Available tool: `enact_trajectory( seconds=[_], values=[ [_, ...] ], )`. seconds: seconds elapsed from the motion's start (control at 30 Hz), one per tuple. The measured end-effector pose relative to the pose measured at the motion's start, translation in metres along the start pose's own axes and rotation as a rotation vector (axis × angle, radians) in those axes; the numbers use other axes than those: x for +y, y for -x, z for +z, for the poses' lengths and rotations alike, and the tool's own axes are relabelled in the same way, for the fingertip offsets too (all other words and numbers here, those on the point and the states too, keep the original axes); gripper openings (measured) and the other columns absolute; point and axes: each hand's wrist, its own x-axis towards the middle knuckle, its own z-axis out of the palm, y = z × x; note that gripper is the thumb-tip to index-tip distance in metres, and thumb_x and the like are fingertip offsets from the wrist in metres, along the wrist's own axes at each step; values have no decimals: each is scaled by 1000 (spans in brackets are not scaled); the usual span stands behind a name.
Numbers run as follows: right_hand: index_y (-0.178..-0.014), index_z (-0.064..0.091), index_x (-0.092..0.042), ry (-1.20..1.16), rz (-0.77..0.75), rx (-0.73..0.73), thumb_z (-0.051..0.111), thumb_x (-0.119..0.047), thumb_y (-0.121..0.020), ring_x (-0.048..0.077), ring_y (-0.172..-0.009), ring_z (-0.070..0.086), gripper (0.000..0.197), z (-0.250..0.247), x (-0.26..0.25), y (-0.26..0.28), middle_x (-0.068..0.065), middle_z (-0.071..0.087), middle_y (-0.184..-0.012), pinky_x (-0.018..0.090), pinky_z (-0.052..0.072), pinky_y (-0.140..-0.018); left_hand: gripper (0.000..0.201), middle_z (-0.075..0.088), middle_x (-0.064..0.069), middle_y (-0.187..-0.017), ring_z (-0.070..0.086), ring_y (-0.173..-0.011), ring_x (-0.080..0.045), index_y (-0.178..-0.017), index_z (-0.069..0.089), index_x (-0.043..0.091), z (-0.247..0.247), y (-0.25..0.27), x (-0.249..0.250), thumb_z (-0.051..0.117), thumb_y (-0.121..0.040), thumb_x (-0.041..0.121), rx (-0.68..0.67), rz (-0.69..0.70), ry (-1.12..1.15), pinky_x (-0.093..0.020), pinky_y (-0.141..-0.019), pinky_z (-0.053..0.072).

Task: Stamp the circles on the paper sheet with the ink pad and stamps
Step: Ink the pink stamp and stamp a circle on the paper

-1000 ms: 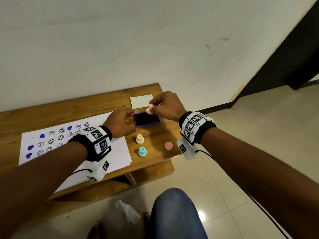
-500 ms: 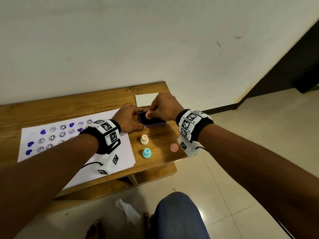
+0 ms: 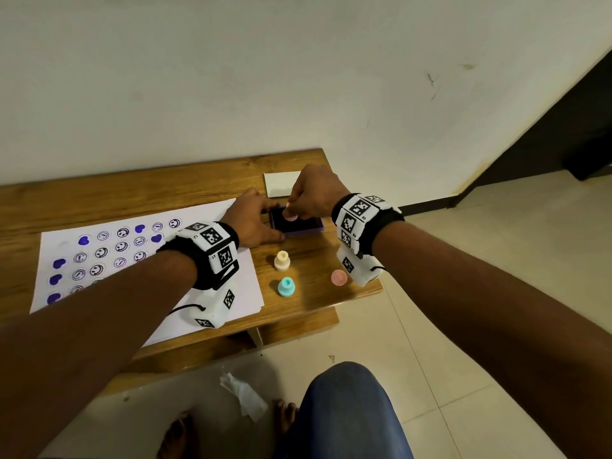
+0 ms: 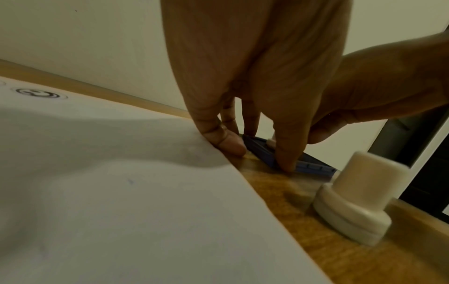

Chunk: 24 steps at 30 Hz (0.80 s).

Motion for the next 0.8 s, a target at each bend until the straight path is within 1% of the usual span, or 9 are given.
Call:
enact_trajectory(
  seconds=[0.1,0.2,0.27,0.37,0.47,0.6,0.63,0.7,0.8],
  values=[
    [-84,82,-10,-5,-1,37,89,-21,-69,18,-76,73,20,3,1,3,5,78,-83,37,62,-79,74,45,-7,-113,49,-104,-22,-133,55,23,1,2,1,84,-66,35,4,-17,9,-29,-82,41],
    [-88,83,-15,-40,13,63,87,-27,-71,17,-87,71,22,4,6,6,2,78,-90,34,59,-79,75,41,-4,-111,49,-109,-25,-135,53,25,0,4,4,83,-67,35,-13,-30,-3,-29,-86,42],
    [-89,83,-16,-170,57,142,87,-32,-72,15,-90,70,24,1,15,9,1,78,-93,32,58,-80,78,42,-4,-113,49,-113,-27,-136,51,25,-1,5,6,83,-66,38,-43,-36,-12,-32,-90,43],
    [-83,82,-15,-456,170,262,89,-37,-67,13,-87,73,28,-7,30,16,-2,78,-90,36,61,-82,91,46,-11,-136,54,-118,-27,-143,41,19,-7,10,7,85,-65,36,-15,-104,104,-38,-99,47],
    [-78,81,-16,-608,186,281,91,-36,-62,15,-87,74,28,-13,35,27,-3,78,-87,42,62,-84,84,52,-9,-132,61,-105,-25,-141,43,22,-26,24,7,84,-68,29,69,-104,212,-37,-91,52],
    [-82,81,-14,-624,127,287,87,-30,-71,15,-80,75,21,-17,18,50,0,78,-79,42,62,-83,53,60,-4,-120,62,-92,-17,-124,61,20,-69,58,-14,78,-75,31,123,-23,106,-18,-71,44],
    [-82,80,-13,-623,106,283,87,-28,-73,15,-75,74,19,-16,6,56,1,77,-77,41,63,-81,49,62,-4,-121,62,-96,-17,-122,63,19,-82,71,-25,77,-77,30,121,-29,76,-17,-72,43],
    [-81,80,-13,-602,66,272,86,-26,-75,14,-69,73,16,-12,-17,67,1,76,-73,40,64,-78,45,62,-4,-125,59,-110,-21,-120,63,18,-106,99,-52,75,-78,29,125,-83,-6,-26,-84,45],
    [-79,80,-14,-558,2,254,87,-26,-73,12,-67,74,15,1,-51,78,-1,76,-69,40,64,-75,46,58,-8,-131,52,-122,-27,-122,62,16,-131,144,-96,74,-80,29,145,-223,-100,-33,-98,38]
  ],
)
